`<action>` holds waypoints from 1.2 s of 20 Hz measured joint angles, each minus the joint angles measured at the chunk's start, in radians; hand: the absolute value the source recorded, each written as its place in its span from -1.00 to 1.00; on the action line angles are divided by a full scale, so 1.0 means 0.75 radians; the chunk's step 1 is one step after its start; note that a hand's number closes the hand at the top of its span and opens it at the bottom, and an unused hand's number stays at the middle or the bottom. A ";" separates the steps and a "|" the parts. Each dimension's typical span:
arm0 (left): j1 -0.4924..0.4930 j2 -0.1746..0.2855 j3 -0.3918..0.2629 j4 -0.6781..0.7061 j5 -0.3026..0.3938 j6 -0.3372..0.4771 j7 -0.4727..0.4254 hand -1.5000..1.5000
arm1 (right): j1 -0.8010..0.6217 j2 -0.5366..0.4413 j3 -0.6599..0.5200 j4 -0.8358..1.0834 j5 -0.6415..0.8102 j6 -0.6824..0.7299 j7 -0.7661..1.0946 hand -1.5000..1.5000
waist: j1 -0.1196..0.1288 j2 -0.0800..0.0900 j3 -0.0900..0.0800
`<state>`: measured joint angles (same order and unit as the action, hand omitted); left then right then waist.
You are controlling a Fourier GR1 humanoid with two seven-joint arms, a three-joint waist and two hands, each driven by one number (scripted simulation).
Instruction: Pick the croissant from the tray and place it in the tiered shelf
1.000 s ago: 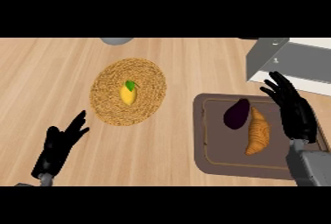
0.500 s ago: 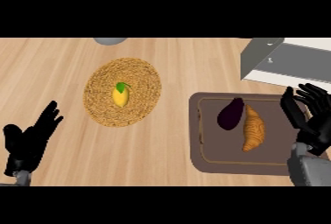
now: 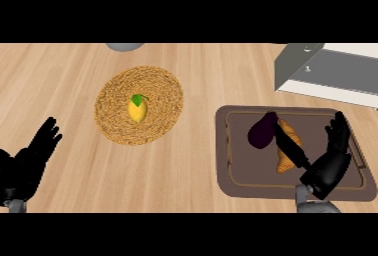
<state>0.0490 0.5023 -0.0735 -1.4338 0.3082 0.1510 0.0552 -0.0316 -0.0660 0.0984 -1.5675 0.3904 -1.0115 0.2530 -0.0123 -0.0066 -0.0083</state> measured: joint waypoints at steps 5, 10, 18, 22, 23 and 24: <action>0.001 0.009 0.022 0.004 0.009 -0.005 0.001 0.00 | 0.131 -0.074 0.025 -0.037 0.226 0.131 0.306 -1.00 | -0.012 0.001 -0.004; -0.007 0.007 0.022 0.018 0.003 -0.016 -0.011 0.00 | 0.173 -0.182 0.096 -0.108 0.350 0.455 0.614 -1.00 | -0.002 0.005 -0.006; -0.020 -0.001 0.019 0.016 0.000 -0.029 0.002 0.00 | 0.068 -0.342 0.188 -0.346 0.460 1.034 1.103 -1.00 | 0.016 0.004 0.002; -0.032 -0.005 0.031 0.037 -0.003 -0.047 -0.003 0.00 | 0.020 -0.361 0.188 -0.450 0.448 1.198 1.204 -1.00 | 0.015 0.005 0.005; -0.034 -0.005 0.038 0.053 -0.004 -0.057 -0.015 0.00 | 0.008 -0.359 0.184 -0.457 0.444 1.224 1.216 -1.00 | 0.016 0.006 0.006; -0.034 -0.010 0.038 0.042 -0.007 -0.053 -0.009 0.00 | -0.003 -0.356 0.178 -0.446 0.444 1.243 1.219 -1.00 | 0.018 0.006 0.007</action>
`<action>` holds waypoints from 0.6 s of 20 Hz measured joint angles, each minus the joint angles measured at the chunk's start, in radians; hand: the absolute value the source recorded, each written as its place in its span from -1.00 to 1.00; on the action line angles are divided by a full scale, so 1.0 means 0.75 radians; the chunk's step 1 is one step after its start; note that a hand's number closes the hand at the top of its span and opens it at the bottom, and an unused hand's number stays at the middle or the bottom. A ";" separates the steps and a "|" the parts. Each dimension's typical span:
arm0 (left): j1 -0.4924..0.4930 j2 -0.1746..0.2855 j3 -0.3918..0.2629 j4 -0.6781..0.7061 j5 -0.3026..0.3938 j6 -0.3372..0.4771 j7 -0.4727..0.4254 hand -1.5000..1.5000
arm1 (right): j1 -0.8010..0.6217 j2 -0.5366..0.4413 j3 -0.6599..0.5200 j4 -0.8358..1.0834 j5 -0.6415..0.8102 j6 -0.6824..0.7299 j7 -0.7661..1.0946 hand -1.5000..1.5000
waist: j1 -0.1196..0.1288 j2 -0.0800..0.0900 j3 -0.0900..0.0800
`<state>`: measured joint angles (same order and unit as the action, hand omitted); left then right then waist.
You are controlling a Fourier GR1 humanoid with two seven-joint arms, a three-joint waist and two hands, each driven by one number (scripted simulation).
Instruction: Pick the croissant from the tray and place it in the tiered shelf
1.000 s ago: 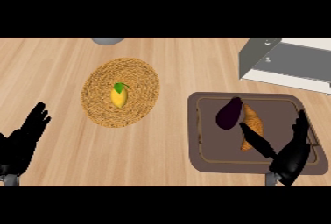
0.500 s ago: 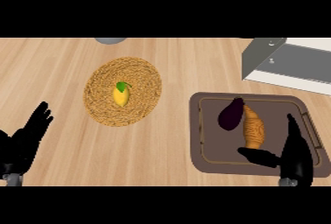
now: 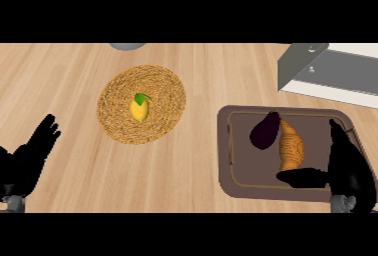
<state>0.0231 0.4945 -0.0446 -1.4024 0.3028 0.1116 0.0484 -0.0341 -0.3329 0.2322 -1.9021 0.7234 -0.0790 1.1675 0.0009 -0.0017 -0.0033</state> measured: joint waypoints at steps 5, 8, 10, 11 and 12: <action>-0.024 -0.021 0.013 0.031 -0.017 -0.016 -0.011 0.00 | -0.018 0.020 -0.025 -0.005 -0.001 0.083 0.009 -1.00 | -0.001 0.001 0.002; -0.015 -0.034 0.017 0.025 -0.033 -0.018 -0.016 0.00 | -0.011 0.023 -0.071 0.033 -0.012 0.114 -0.015 -1.00 | 0.000 0.002 0.003; -0.011 -0.045 0.019 0.027 -0.045 -0.024 -0.022 0.00 | -0.033 0.037 -0.096 0.085 -0.005 0.128 -0.044 -1.00 | 0.002 0.002 0.003; -0.015 -0.043 0.029 0.035 -0.041 -0.036 -0.019 0.00 | -0.025 0.041 -0.106 0.107 0.001 0.132 -0.063 -1.00 | 0.001 0.002 0.003; -0.001 -0.049 0.029 0.026 -0.048 -0.037 -0.023 0.00 | -0.016 0.037 -0.126 0.125 0.000 0.136 -0.082 -1.00 | 0.002 0.002 0.004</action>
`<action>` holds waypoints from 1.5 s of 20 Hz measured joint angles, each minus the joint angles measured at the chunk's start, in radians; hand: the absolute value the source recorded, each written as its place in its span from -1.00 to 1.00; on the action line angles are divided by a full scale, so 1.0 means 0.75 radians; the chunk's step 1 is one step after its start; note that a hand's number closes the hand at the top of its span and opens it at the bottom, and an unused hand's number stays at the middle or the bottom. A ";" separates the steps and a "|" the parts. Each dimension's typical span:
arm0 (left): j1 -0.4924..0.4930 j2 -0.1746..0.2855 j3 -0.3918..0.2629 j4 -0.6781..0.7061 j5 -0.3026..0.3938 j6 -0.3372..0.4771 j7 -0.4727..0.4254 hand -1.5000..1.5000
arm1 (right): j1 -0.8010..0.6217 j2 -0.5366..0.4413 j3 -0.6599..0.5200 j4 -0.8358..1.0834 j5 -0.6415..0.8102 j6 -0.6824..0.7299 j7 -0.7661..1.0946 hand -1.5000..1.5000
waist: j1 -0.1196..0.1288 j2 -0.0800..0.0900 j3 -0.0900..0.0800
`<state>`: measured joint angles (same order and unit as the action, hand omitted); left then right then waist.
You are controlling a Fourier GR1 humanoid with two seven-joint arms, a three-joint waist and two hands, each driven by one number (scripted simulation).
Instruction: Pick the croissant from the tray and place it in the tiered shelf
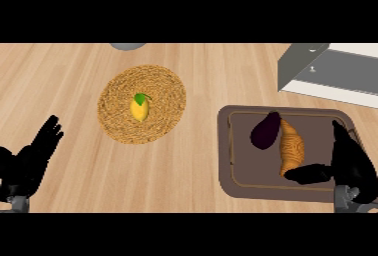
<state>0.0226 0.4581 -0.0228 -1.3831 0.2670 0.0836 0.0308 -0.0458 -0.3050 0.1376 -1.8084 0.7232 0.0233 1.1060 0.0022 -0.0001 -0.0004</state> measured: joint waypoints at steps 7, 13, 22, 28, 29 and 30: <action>0.033 -0.016 0.054 -0.022 -0.034 -0.054 0.002 0.00 | -0.044 0.063 -0.067 0.131 0.057 0.012 -0.073 -1.00 | 0.001 0.000 0.000; 0.013 -0.061 0.088 -0.011 -0.082 -0.070 0.014 0.00 | -0.022 0.134 -0.090 0.195 0.099 -0.004 -0.121 -1.00 | -0.001 -0.001 0.000; 0.023 -0.111 0.149 -0.048 -0.133 -0.129 0.046 0.00 | -0.063 0.184 -0.134 0.275 0.110 -0.005 -0.168 1.00 | -0.001 -0.004 -0.003; -0.003 -0.139 0.180 -0.036 -0.173 -0.143 0.066 0.00 | -0.043 0.176 -0.120 0.273 0.199 -0.025 -0.212 1.00 | -0.002 -0.005 -0.004; -0.011 -0.141 0.187 -0.030 -0.175 -0.147 0.069 0.00 | -0.046 0.180 -0.111 0.261 0.225 -0.027 -0.204 1.00 | -0.002 -0.004 -0.003; -0.017 -0.145 0.190 -0.031 -0.179 -0.146 0.077 0.00 | -0.036 0.190 -0.096 0.244 0.258 -0.046 -0.200 1.00 | -0.002 -0.004 -0.003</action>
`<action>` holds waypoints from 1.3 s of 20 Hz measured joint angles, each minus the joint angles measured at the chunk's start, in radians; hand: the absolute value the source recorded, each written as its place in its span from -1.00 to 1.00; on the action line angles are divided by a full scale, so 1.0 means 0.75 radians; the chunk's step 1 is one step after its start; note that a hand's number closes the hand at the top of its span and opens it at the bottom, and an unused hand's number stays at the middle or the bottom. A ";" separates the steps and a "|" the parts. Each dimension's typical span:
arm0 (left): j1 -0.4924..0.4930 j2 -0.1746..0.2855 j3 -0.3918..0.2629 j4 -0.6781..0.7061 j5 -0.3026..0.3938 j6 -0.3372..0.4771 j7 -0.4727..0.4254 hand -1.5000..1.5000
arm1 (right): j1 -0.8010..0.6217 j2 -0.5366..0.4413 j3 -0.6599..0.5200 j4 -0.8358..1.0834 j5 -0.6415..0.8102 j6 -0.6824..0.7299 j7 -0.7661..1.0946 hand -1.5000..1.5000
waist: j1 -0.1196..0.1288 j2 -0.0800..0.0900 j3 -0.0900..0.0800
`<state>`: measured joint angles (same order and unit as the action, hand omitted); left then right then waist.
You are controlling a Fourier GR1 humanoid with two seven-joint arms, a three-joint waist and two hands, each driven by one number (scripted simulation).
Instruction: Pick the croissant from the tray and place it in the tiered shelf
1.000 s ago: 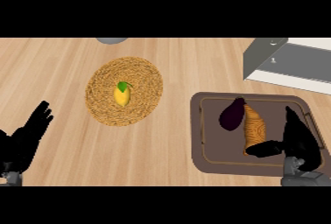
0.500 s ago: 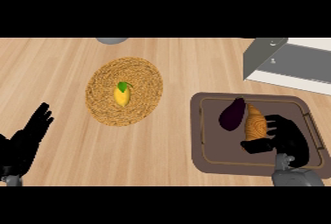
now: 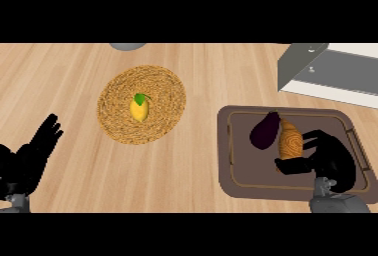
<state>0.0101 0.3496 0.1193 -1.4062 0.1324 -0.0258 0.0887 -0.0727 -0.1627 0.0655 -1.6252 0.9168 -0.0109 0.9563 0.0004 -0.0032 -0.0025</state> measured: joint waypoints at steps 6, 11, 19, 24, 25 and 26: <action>-0.001 -0.001 0.012 -0.012 -0.002 -0.021 0.004 0.00 | -0.023 -0.132 0.054 -0.042 0.009 0.029 -0.254 1.00 | 0.010 0.003 0.003; -0.004 -0.013 0.005 -0.017 -0.003 -0.017 0.013 0.00 | -0.044 -0.354 0.146 -0.076 -0.058 0.085 -0.726 1.00 | 0.015 0.004 0.006; 0.056 -0.017 0.029 -0.042 -0.008 -0.021 -0.008 0.00 | 0.061 -0.584 -0.149 -0.244 -0.428 0.176 -1.162 1.00 | -0.013 0.000 0.004; 0.065 -0.027 0.033 -0.049 -0.019 -0.010 -0.002 0.00 | 0.139 -0.619 -0.404 -0.382 -0.772 0.321 -1.198 1.00 | -0.032 -0.004 0.003; 0.055 -0.024 0.035 -0.037 -0.023 -0.011 -0.007 0.00 | 0.139 -0.622 -0.453 -0.413 -0.839 0.350 -1.172 1.00 | -0.033 -0.004 0.003; 0.044 -0.025 0.035 -0.035 -0.023 -0.011 0.002 0.00 | 0.151 -0.629 -0.511 -0.430 -0.905 0.376 -1.174 1.00 | -0.035 -0.004 0.003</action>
<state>0.0432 0.3307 0.1456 -1.4322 0.1155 -0.0343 0.0905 0.0408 -0.6342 -0.3177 -1.9476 0.2383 0.2710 0.0760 -0.0255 -0.0063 -0.0004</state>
